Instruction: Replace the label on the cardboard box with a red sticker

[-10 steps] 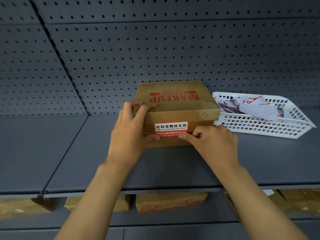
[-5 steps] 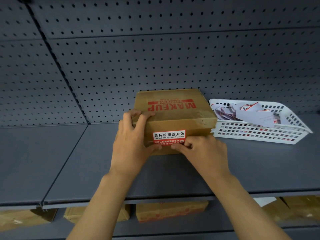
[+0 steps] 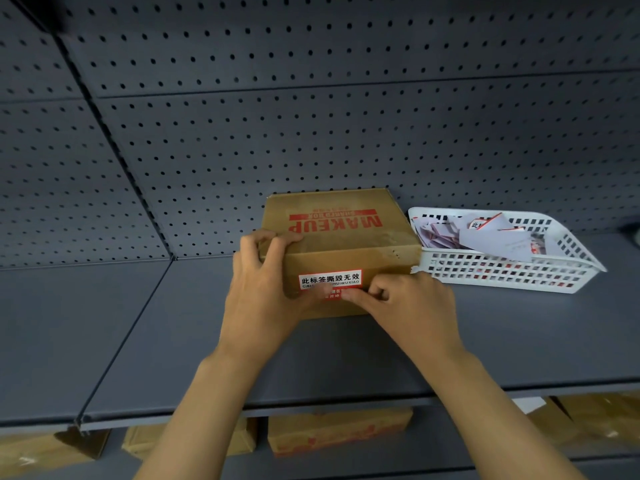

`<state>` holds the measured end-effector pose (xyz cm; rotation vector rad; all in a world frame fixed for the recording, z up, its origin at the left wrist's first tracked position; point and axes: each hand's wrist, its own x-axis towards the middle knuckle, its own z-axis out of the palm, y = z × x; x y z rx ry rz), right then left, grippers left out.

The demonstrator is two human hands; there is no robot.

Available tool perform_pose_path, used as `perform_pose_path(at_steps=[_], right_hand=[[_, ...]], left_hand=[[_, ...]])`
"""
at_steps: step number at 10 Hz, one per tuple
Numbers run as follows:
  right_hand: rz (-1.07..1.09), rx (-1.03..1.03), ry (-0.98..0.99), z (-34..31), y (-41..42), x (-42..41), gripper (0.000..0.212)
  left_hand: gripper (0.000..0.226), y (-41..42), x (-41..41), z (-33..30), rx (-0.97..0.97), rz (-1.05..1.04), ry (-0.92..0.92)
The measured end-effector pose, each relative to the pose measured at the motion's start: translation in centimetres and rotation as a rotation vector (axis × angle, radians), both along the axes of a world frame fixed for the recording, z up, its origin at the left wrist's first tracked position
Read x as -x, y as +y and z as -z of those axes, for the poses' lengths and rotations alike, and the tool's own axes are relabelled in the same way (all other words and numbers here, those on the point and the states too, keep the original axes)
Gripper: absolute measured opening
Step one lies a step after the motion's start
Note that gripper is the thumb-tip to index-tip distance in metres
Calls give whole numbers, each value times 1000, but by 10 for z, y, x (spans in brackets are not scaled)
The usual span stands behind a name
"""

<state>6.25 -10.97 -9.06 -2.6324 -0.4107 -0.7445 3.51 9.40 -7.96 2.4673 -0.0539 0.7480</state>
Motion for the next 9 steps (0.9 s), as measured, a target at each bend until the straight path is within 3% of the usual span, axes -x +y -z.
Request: perform_pose_path(at_steps=[2, 4, 6, 7, 8, 9], right_hand=[[32, -7, 35, -8, 6, -6, 58], [141, -53, 73, -5, -20, -3, 62], [146, -26, 93, -6, -28, 4, 53], [131, 0, 63, -9, -28, 10, 58], [95, -7, 54, -16, -24, 12, 62], [49, -35, 90, -21, -23, 17, 63]], left_hand=[[59, 11, 1, -5, -15, -2, 7], [55, 18, 2, -5, 10, 38, 40], [55, 12, 4, -8, 92, 70, 74], [58, 2, 10, -14, 193, 55, 20], [51, -4, 20, -20, 439, -14, -83], [42, -9, 34, -30, 574, -69, -50]])
